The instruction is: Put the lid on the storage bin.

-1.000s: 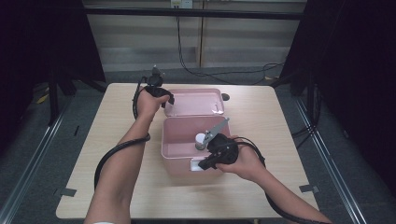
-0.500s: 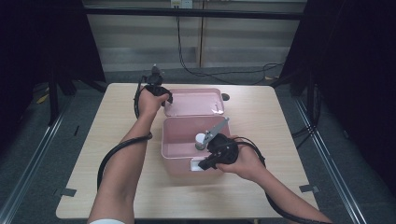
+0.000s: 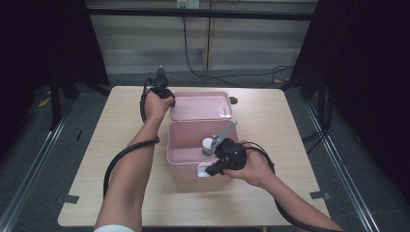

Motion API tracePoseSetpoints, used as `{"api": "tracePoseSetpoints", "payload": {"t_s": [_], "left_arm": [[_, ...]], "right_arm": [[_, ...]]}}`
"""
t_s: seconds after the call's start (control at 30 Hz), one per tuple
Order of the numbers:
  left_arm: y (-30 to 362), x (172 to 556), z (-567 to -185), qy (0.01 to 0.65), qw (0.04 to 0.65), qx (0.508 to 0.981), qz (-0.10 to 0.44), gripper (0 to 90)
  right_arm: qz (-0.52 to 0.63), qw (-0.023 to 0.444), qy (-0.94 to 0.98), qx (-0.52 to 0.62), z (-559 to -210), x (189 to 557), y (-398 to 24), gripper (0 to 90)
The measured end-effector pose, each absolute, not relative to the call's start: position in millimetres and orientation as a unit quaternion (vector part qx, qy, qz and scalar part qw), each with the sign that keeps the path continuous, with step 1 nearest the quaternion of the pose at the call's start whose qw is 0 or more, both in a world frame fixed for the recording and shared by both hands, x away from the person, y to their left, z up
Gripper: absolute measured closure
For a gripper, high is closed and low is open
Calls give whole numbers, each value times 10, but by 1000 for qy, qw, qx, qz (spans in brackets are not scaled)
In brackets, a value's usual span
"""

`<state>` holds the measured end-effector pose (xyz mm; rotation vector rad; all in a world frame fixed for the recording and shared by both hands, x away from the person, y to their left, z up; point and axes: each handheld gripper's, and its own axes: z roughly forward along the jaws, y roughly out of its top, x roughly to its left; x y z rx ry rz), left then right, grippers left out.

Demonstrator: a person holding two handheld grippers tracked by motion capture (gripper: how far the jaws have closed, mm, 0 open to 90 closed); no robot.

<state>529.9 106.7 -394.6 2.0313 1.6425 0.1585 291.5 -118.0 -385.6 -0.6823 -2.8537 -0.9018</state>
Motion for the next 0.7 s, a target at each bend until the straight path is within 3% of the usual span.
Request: {"api": "tracePoseSetpoints", "payload": {"t_s": [0.7], "left_arm": [[1107,5279,-3737,624,255,737,49,838]], "right_arm": [[-289,39,-928,-232,-3854,2935,-1176,900]]}}
